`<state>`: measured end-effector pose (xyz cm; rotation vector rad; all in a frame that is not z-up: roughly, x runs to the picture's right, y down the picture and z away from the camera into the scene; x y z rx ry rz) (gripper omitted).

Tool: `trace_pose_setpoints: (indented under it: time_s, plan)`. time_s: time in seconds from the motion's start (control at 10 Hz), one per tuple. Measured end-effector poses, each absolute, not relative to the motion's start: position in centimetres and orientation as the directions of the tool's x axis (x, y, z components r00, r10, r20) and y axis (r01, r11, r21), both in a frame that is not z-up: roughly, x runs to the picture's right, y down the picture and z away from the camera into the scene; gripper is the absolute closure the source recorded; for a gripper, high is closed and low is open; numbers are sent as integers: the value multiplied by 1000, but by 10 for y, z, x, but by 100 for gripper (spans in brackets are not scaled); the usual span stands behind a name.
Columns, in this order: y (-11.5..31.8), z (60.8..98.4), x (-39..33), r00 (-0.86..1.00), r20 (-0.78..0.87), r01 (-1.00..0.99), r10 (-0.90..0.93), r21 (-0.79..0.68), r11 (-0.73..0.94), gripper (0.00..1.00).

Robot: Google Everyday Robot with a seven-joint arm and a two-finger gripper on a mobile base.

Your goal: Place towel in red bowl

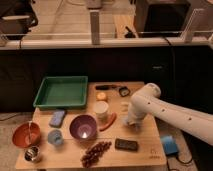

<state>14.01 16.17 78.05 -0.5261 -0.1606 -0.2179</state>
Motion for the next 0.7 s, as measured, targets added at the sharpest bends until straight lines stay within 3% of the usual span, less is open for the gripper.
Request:
trace_pose_setpoints:
  time_s: [0.7]
  plan:
    - [144,763,90,938,250,330,-240,-435,838,97]
